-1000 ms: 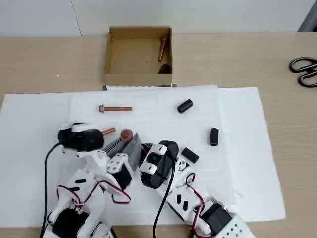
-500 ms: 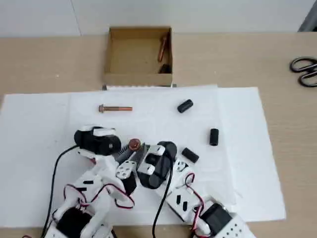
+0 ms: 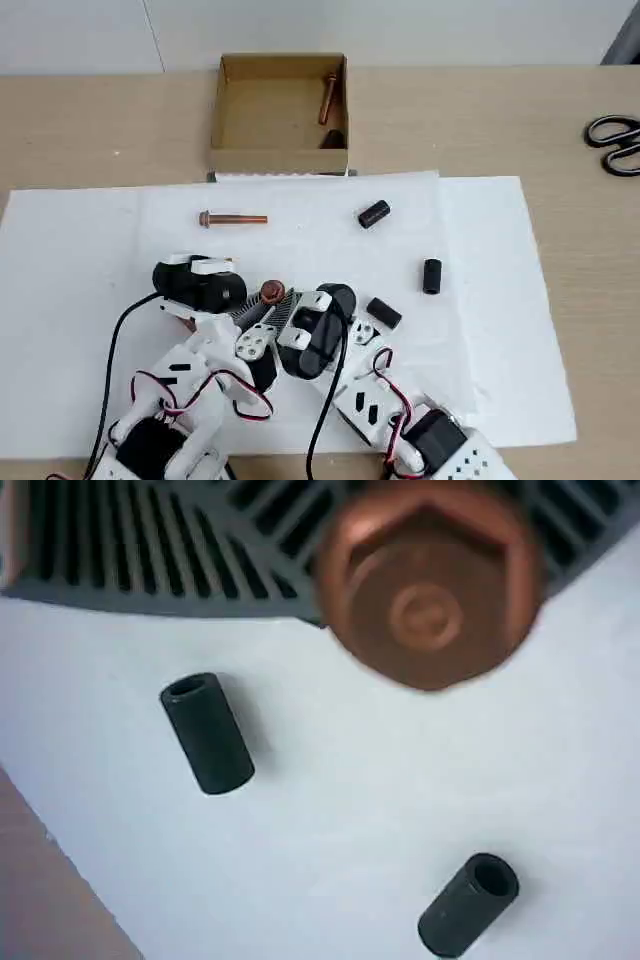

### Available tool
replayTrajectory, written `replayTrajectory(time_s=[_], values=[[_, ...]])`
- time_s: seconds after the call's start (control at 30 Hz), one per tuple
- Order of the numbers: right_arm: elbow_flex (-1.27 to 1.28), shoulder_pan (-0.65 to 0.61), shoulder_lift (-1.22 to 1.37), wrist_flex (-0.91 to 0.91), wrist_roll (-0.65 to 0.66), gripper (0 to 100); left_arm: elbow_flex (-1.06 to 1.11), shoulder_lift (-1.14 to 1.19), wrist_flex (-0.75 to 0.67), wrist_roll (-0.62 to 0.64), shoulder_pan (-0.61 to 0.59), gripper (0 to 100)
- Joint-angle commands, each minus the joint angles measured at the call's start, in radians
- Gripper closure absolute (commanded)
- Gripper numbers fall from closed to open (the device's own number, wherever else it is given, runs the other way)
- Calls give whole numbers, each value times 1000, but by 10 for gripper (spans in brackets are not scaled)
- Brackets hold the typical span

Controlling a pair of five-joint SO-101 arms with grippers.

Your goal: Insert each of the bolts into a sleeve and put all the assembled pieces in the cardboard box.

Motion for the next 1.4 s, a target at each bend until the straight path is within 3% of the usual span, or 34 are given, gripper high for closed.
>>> replayTrajectory(time_s=[0.0,0.13,0.5,0.73,1.1,1.17,1.27,1.37], values=[[-68,8,-33,-39,-8,996,47,3,11,-5,18,878],[-68,8,-33,-39,-8,996,61,6,12,-6,18,778],[-38,8,-33,-38,-11,996,4,6,14,-57,15,775],[-26,10,-33,-39,-11,996,-33,3,14,-235,-160,775],[21,13,-33,-39,-12,996,-219,5,14,-193,-183,781],[21,16,-33,-39,-12,996,-236,5,8,-161,-186,822],[21,16,-31,-38,-11,996,-254,3,11,-115,-198,984],[21,39,-31,-38,-12,996,-257,3,12,-97,-296,993]])
